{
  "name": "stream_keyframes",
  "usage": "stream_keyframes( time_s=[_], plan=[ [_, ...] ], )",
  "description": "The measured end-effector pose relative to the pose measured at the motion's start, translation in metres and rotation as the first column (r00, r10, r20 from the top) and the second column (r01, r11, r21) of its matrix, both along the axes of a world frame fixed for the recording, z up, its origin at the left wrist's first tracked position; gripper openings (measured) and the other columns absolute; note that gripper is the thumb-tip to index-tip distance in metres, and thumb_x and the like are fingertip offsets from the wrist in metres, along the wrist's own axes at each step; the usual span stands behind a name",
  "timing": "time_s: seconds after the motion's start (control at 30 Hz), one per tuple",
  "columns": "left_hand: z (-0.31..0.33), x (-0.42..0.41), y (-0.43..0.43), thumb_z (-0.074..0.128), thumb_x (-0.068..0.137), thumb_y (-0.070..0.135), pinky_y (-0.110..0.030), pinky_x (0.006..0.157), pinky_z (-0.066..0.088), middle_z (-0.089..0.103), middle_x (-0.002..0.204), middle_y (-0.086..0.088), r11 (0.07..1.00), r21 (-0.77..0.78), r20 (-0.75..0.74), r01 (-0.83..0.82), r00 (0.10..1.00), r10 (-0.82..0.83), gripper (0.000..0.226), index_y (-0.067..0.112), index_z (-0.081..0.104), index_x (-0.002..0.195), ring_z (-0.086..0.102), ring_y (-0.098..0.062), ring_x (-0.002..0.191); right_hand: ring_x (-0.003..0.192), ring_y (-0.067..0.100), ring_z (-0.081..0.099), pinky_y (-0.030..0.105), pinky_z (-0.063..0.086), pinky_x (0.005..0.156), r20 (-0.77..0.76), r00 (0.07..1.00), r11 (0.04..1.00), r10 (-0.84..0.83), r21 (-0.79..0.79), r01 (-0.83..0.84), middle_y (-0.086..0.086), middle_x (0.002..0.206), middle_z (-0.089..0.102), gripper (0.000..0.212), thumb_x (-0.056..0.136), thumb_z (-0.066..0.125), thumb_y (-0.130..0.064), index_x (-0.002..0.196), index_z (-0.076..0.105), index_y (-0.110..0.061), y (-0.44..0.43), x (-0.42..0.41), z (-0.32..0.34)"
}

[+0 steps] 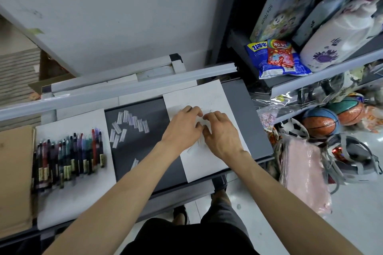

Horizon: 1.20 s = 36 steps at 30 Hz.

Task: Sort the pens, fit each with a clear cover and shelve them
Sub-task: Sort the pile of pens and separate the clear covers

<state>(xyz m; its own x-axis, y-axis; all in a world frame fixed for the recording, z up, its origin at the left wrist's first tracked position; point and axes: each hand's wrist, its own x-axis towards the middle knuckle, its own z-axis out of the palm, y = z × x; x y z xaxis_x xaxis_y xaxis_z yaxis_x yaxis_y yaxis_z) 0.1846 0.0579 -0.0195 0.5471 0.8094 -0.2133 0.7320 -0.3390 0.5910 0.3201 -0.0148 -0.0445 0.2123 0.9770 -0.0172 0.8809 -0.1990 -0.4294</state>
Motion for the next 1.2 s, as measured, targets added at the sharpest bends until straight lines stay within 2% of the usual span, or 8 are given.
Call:
stream_keyframes(
  time_s=[0.13, 0.27, 0.43, 0.57, 0.67, 0.87, 1.0, 1.2],
  plan=[
    [0.000, -0.008, 0.001, 0.060, 0.096, 0.016, -0.038, 0.093, 0.056, 0.059, 0.132, 0.003, 1.000, -0.004, 0.011, 0.014, 1.000, -0.014, 0.033, 0.024, 0.060, 0.128, 0.063, -0.019, 0.112, 0.111, 0.028, 0.061, 0.037, 0.052, 0.086, 0.012, 1.000, 1.000, -0.001, -0.008, 0.001, 0.006, 0.120, 0.066, 0.030, 0.097, 0.062, -0.018, 0.126, 0.064, -0.010, -0.001, -0.003, 0.005],
    [0.004, -0.015, 0.001, 0.059, 0.095, 0.015, -0.036, 0.090, 0.055, 0.061, 0.133, 0.004, 1.000, 0.018, 0.009, 0.016, 1.000, -0.016, 0.035, 0.024, 0.061, 0.129, 0.064, -0.019, 0.103, 0.112, 0.026, 0.060, 0.036, 0.052, 0.088, 0.033, 0.999, 1.000, 0.011, -0.010, -0.011, 0.004, 0.121, 0.066, 0.031, 0.097, 0.062, -0.018, 0.127, 0.063, -0.012, -0.003, -0.011, 0.009],
    [0.012, -0.035, -0.007, 0.060, 0.096, 0.015, -0.038, 0.095, 0.056, 0.066, 0.132, 0.001, 1.000, 0.001, 0.053, -0.008, 0.999, 0.008, 0.035, 0.023, 0.063, 0.130, 0.067, -0.021, 0.105, 0.110, 0.027, 0.060, 0.037, 0.052, 0.087, 0.054, 0.997, 0.999, 0.048, -0.011, -0.048, 0.004, 0.120, 0.066, 0.033, 0.096, 0.064, -0.018, 0.128, 0.063, -0.012, -0.007, -0.023, 0.015],
    [0.014, -0.067, -0.017, 0.061, 0.094, 0.011, -0.032, 0.092, 0.057, 0.069, 0.115, 0.004, 0.996, -0.002, 0.112, -0.093, 0.989, 0.093, 0.030, 0.022, 0.067, 0.121, 0.066, -0.013, 0.099, 0.105, 0.028, 0.060, 0.039, 0.054, 0.085, 0.083, 0.989, 0.992, 0.123, -0.003, -0.123, 0.004, 0.115, 0.066, 0.030, 0.092, 0.065, -0.018, 0.122, 0.064, -0.014, -0.018, -0.040, 0.017],
    [0.006, -0.100, -0.029, 0.063, 0.091, 0.011, -0.033, 0.087, 0.058, 0.068, 0.099, 0.008, 0.986, 0.008, 0.064, -0.166, 0.984, 0.165, 0.025, 0.022, 0.069, 0.113, 0.065, -0.010, 0.090, 0.102, 0.029, 0.060, 0.041, 0.055, 0.085, 0.093, 0.979, 0.984, 0.179, -0.014, -0.179, 0.005, 0.112, 0.066, 0.029, 0.092, 0.063, -0.017, 0.121, 0.064, -0.012, -0.027, -0.057, 0.015],
    [-0.013, -0.156, -0.052, 0.067, 0.087, 0.013, -0.034, 0.086, 0.056, 0.067, 0.102, 0.006, 0.959, 0.021, -0.100, -0.284, 0.953, 0.285, 0.027, 0.024, 0.068, 0.111, 0.066, -0.018, 0.094, 0.110, 0.028, 0.059, 0.037, 0.050, 0.087, 0.093, 0.967, 0.967, 0.237, -0.123, -0.225, 0.007, 0.119, 0.062, 0.028, 0.100, 0.056, -0.022, 0.125, 0.061, -0.011, -0.030, -0.097, 0.008],
    [-0.020, -0.171, -0.064, 0.067, 0.088, 0.013, -0.037, 0.083, 0.057, 0.059, 0.104, 0.003, 0.948, 0.058, -0.120, -0.313, 0.940, 0.318, 0.030, 0.019, 0.067, 0.117, 0.064, -0.020, 0.091, 0.114, 0.027, 0.056, 0.035, 0.049, 0.090, 0.111, 0.966, 0.962, 0.234, -0.173, -0.213, 0.007, 0.125, 0.057, 0.031, 0.103, 0.052, -0.026, 0.130, 0.054, -0.012, -0.022, -0.112, 0.003],
    [-0.032, -0.178, -0.069, 0.066, 0.085, 0.003, -0.035, 0.081, 0.052, 0.061, 0.112, -0.005, 0.943, 0.026, -0.175, -0.333, 0.927, 0.332, 0.035, 0.015, 0.066, 0.118, 0.066, -0.029, 0.094, 0.112, 0.028, 0.057, 0.033, 0.050, 0.086, 0.115, 0.967, 0.955, 0.228, -0.220, -0.198, 0.008, 0.122, 0.057, 0.035, 0.094, 0.055, -0.005, 0.128, 0.053, -0.011, -0.017, -0.118, -0.005]
  ],
)
